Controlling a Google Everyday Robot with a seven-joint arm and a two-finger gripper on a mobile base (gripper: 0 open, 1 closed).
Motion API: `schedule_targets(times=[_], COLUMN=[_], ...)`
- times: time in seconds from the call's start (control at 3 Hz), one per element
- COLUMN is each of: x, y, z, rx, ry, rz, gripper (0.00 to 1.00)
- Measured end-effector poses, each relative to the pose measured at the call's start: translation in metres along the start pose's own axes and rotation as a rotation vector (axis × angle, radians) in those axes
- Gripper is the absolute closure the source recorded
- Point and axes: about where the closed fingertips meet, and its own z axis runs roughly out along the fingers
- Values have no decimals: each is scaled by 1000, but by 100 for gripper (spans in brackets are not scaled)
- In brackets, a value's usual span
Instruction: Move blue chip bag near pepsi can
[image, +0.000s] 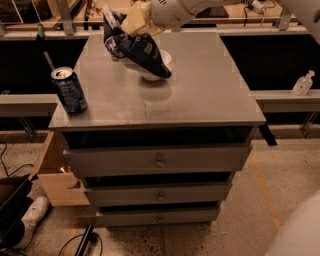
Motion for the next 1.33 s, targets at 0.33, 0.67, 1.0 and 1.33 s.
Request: schedule_targets(times=[0.33, 0.67, 1.0, 1.33], x=[13, 24, 25, 24], y=[-8, -33, -35, -34], z=[39, 53, 51, 50], rx=[54, 143, 155, 155], ry=[60, 99, 101, 99], rz=[-18, -16, -23, -25], gripper=[100, 100, 82, 60])
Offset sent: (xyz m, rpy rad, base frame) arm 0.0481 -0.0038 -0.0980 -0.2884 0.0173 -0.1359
